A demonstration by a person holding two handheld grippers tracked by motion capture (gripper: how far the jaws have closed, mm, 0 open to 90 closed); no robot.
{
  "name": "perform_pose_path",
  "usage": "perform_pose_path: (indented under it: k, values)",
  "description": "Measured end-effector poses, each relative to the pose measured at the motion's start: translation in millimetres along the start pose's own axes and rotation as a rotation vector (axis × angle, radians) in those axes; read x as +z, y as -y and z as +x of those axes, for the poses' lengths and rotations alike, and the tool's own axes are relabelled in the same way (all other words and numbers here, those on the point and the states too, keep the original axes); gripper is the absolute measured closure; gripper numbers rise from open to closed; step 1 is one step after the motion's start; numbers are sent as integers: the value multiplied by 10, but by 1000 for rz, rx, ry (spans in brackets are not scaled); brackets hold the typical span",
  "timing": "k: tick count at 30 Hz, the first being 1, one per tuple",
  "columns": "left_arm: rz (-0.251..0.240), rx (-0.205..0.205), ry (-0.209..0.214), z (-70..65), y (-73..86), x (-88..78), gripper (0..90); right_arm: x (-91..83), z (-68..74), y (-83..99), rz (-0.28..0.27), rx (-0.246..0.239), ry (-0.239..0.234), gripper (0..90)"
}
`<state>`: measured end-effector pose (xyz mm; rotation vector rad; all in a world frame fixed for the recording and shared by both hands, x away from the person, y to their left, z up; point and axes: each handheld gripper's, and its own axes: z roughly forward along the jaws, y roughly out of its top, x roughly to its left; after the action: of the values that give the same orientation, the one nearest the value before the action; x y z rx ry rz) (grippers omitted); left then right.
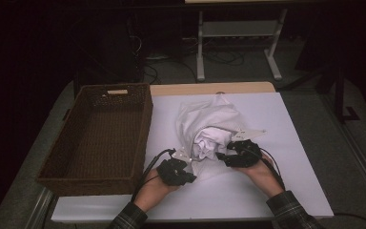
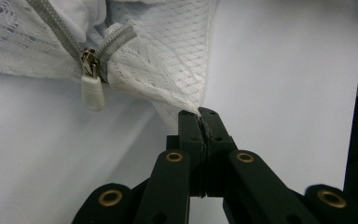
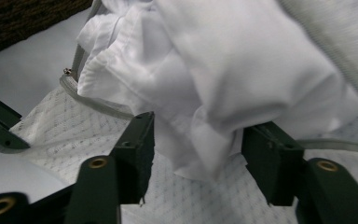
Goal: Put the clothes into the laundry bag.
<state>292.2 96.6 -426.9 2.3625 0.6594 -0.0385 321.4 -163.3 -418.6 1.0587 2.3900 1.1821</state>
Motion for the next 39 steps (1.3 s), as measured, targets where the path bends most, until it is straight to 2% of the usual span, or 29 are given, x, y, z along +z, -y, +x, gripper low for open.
perform_pose_path:
  k: [4,8,10,14,18,21,26,27,31,39]
  values:
    - [0,-2,0,1,3,2,889,-128,-65,26,-34,29,17,396]
    - [2,-1,1,-2,0,11,889,-196,-36,-8,-87,25,-16,367]
    - [2,-1,1,-4,-2,13,889,-165,21,-44,-97,1,-32,359]
    - [5,0,1,-9,-6,22,889,15,101,-100,-66,-11,-19,366]
    - [8,2,2,-6,-6,23,890,195,162,-119,-35,-36,7,483]
    - [12,3,3,-5,-6,28,890,292,181,-118,-21,-54,39,621]
    - [15,10,3,-14,-13,29,892,376,181,-108,-5,-56,52,801]
    - [17,14,3,-16,-15,29,892,394,175,-104,-5,-39,54,822]
    - [18,22,6,-23,-21,30,893,441,143,-101,-8,-24,54,844]
    - [30,35,8,-52,-31,35,897,557,105,-132,-13,7,110,857]
